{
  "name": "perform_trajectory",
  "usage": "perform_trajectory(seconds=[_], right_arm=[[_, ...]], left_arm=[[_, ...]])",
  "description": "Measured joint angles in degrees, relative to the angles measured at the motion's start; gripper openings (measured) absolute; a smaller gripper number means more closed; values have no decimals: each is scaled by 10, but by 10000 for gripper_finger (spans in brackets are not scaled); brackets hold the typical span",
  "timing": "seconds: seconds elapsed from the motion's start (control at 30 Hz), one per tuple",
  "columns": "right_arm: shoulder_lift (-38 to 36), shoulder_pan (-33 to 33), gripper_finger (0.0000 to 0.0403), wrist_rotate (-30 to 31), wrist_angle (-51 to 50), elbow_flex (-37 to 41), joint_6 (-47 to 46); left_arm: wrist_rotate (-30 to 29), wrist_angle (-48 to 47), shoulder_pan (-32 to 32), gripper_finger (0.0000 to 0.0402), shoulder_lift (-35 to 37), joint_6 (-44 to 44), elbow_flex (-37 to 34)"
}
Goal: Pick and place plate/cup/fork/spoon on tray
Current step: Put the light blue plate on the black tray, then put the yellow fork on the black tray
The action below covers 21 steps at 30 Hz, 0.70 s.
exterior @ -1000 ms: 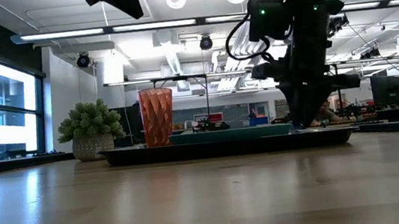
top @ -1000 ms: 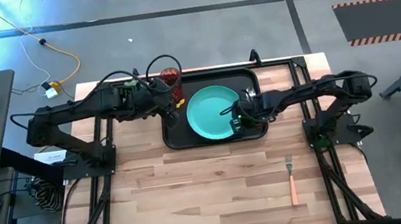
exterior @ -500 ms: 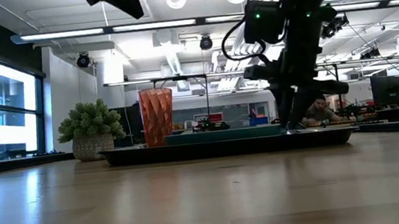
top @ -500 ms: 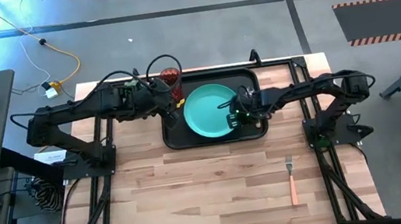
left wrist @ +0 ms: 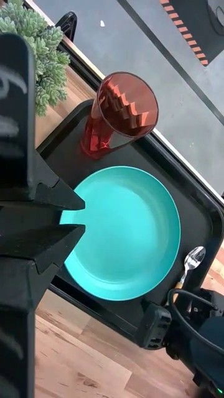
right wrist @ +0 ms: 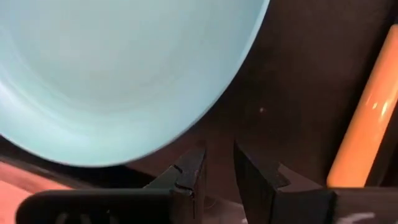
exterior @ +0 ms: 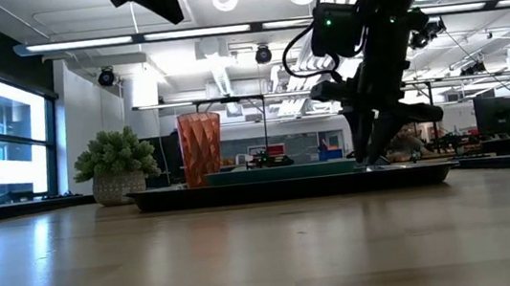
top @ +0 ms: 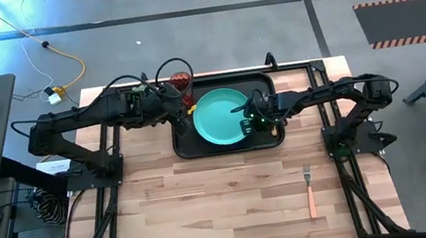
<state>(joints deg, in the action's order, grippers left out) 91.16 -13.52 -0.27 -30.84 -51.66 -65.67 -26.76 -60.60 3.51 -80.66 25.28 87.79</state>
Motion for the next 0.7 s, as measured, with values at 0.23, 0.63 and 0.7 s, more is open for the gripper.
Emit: perform_trajectory(seconds=[0.23, 0.63, 0.7], right_arm=[[-32, 15, 72, -17, -8, 0, -16], [-145, 99, 72, -50, -16, 0, -78], [-154, 116, 72, -69, -15, 0, -92]], left_arm=[[0, 3, 0, 39, 0, 0, 0], [7, 5, 0, 39, 0, -2, 0], [8, 5, 0, 39, 0, -14, 0]])
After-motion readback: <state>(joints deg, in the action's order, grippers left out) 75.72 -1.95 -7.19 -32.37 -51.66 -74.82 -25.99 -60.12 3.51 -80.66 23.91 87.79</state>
